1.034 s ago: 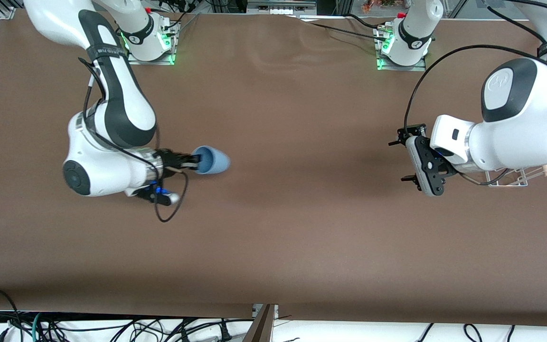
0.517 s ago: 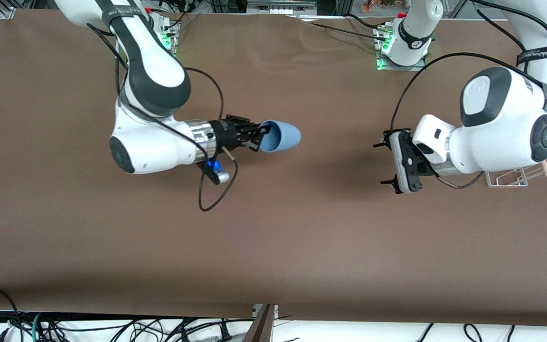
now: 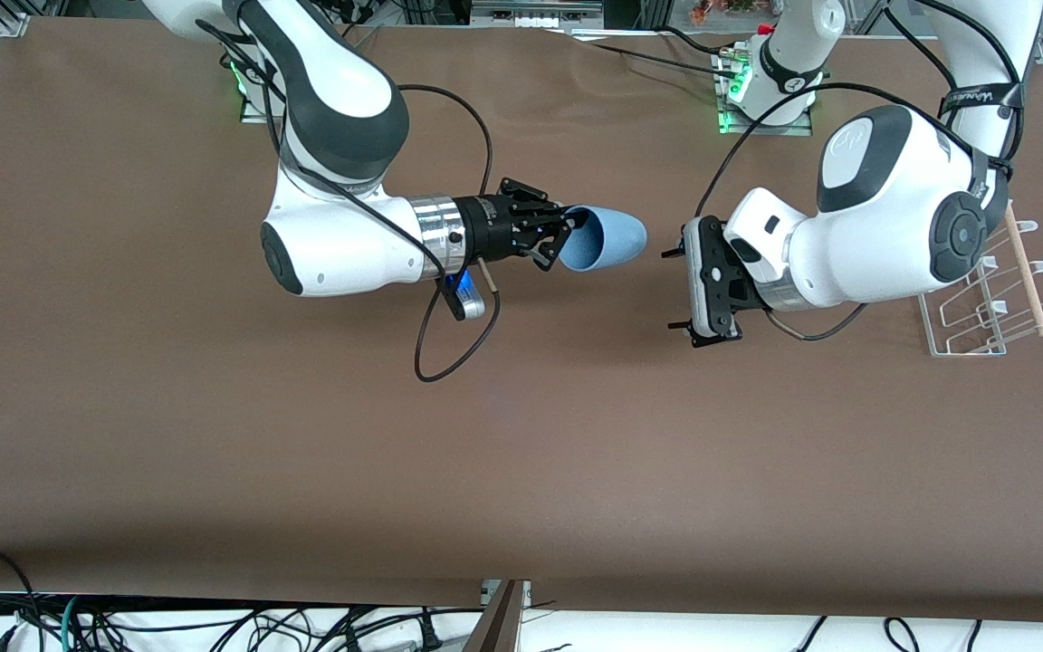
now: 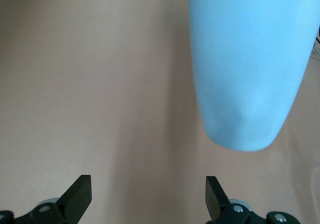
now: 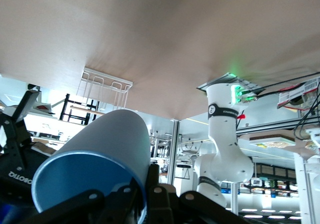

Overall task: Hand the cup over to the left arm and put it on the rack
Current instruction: 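Close the left gripper on the cup's rim beside the right gripper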

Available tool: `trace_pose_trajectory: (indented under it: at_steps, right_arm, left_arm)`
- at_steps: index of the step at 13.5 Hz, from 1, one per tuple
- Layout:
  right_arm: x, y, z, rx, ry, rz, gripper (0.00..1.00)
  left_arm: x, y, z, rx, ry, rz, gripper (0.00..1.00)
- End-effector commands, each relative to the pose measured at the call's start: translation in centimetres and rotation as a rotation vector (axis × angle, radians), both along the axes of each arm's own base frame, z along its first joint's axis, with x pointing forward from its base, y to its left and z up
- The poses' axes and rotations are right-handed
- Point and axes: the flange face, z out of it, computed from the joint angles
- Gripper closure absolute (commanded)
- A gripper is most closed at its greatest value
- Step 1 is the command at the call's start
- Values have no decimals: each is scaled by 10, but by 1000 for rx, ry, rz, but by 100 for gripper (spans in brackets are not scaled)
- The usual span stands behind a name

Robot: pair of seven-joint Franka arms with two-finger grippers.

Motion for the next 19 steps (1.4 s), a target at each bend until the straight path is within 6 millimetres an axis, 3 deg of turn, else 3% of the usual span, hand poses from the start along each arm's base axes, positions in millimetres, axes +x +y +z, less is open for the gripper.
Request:
trace_pose_trajectory:
  at_steps: [1,8,11,13,15,18,19]
  right_arm:
    - [-1,16,4,22,17,-34,100]
    - [0,18,4,24,6,-50,100]
    - [0,18,5,26,2,-49,100]
    - [0,18,5,26,0,-50,100]
    - [1,18,7,30,-4,-51,100]
    - [1,18,8,31,-4,-52,100]
    - [1,18,8,31,-4,-52,100]
  left_arm:
    - [-14,-1,13,-16,-24,-17,0]
    - [-67,-20,52,31,-46,-17,0]
    - [-82,-41,61,35,-62,15,0]
    - [-79,-53,49,21,-95,53,0]
    - [-78,-56,24,17,-117,82,0]
    - [-68,-59,13,0,-132,114,0]
    - [-72,-68,12,-3,-134,101,2]
